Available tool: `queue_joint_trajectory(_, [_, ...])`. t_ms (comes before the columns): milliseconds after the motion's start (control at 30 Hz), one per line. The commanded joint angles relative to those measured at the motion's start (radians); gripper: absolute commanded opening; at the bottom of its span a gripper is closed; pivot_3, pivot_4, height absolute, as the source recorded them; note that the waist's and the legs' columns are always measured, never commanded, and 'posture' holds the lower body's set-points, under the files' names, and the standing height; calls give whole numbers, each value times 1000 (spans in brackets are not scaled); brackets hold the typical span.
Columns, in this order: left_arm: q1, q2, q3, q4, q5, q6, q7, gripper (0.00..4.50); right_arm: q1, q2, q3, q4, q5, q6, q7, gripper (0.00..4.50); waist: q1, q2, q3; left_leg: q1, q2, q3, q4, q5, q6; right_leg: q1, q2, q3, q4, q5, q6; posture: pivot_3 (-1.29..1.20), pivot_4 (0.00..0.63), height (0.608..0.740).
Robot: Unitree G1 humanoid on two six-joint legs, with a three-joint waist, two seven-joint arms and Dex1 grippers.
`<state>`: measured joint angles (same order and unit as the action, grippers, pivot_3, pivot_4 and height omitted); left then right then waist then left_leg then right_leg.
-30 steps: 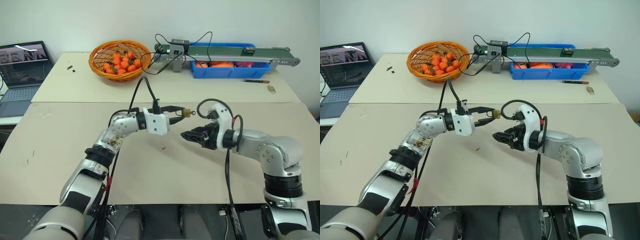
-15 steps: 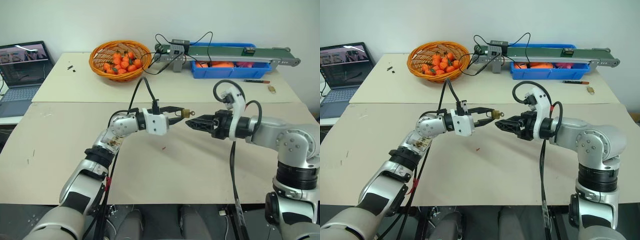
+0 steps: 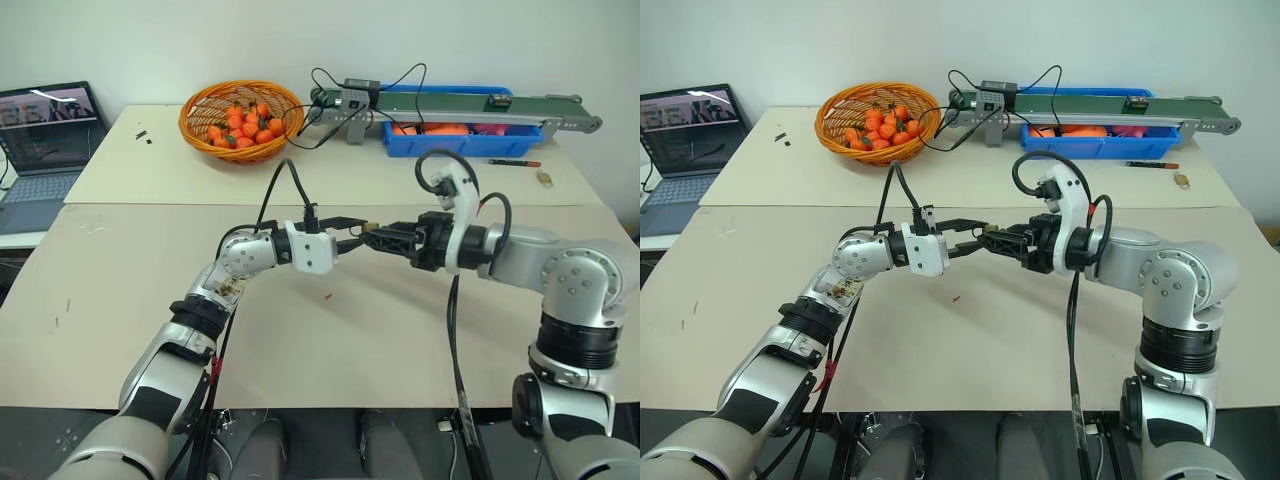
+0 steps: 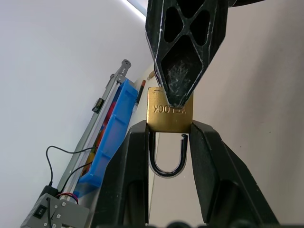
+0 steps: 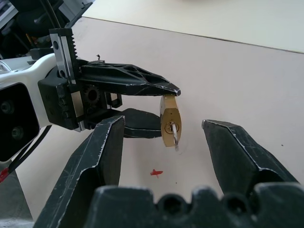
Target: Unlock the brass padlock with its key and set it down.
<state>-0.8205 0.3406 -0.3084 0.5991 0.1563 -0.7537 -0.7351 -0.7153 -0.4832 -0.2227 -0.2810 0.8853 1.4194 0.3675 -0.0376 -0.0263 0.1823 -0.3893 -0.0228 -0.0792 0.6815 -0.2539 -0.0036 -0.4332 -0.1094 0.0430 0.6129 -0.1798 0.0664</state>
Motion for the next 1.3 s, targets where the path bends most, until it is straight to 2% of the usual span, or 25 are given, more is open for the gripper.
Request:
queue_joint_trajectory(33, [-5, -3, 9, -48, -12, 1, 7, 841, -35, -1, -18, -3, 6, -20, 2, 3155, -1, 0, 0, 0, 0, 0, 0, 0, 0, 0, 0, 0, 0, 0, 0, 0, 150, 717])
queue_joint_trajectory(200, [-6, -2, 10, -48, -11, 3, 8, 841, -38, 1, -16, 5, 6, -22, 4, 3155, -1, 0, 0, 0, 0, 0, 0, 0, 0, 0, 0, 0, 0, 0, 0, 0, 150, 717])
queue_joint_trajectory(300, [-7, -3, 10, -49, -11, 4, 9, 841, -34, 0, -11, 7, 1, -26, 3, 2450, -1, 0, 0, 0, 0, 0, 0, 0, 0, 0, 0, 0, 0, 0, 0, 0, 150, 717])
queue_joint_trajectory(367, [-8, -3, 10, -49, -11, 4, 9, 841, -32, 2, -10, 6, 2, -26, 5, 1625, -1, 0, 0, 0, 0, 0, 0, 0, 0, 0, 0, 0, 0, 0, 0, 0, 150, 717])
queue_joint_trajectory(533, [-13, -4, 12, -45, -10, 4, 11, 841, -27, 4, -8, 7, -1, -29, 5, 107, -1, 0, 0, 0, 0, 0, 0, 0, 0, 0, 0, 0, 0, 0, 0, 0, 150, 717])
queue_joint_trajectory(867, [-16, -4, 15, -45, -10, 5, 16, 841, -24, 5, 2, 3, -9, -35, 3, 107, -1, 0, 0, 0, 0, 0, 0, 0, 0, 0, 0, 0, 0, 0, 0, 0, 150, 717])
queue_joint_trajectory(933, [-17, -4, 15, -44, -10, 6, 17, 841, -24, 6, 2, 5, -10, -37, 4, 1114, -1, 0, 0, 0, 0, 0, 0, 0, 0, 0, 0, 0, 0, 0, 0, 0, 150, 717])
queue_joint_trajectory(1100, [-20, -5, 18, -42, -12, 9, 19, 841, -25, 6, 7, 9, -16, -44, 9, 2783, -1, 0, 0, 0, 0, 0, 0, 0, 0, 0, 0, 0, 0, 0, 0, 0, 150, 717])
queue_joint_trajectory(1233, [-22, -4, 18, -40, -12, 8, 20, 841, -25, 5, 12, 9, -20, -48, 10, 4089, -1, 0, 0, 0, 0, 0, 0, 0, 0, 0, 0, 0, 0, 0, 0, 0, 150, 717])
queue_joint_trajectory(1300, [-22, -3, 18, -39, -11, 9, 21, 841, -24, 5, 14, 8, -22, -50, 10, 4445, -1, 0, 0, 0, 0, 0, 0, 0, 0, 0, 0, 0, 0, 0, 0, 0, 150, 717])
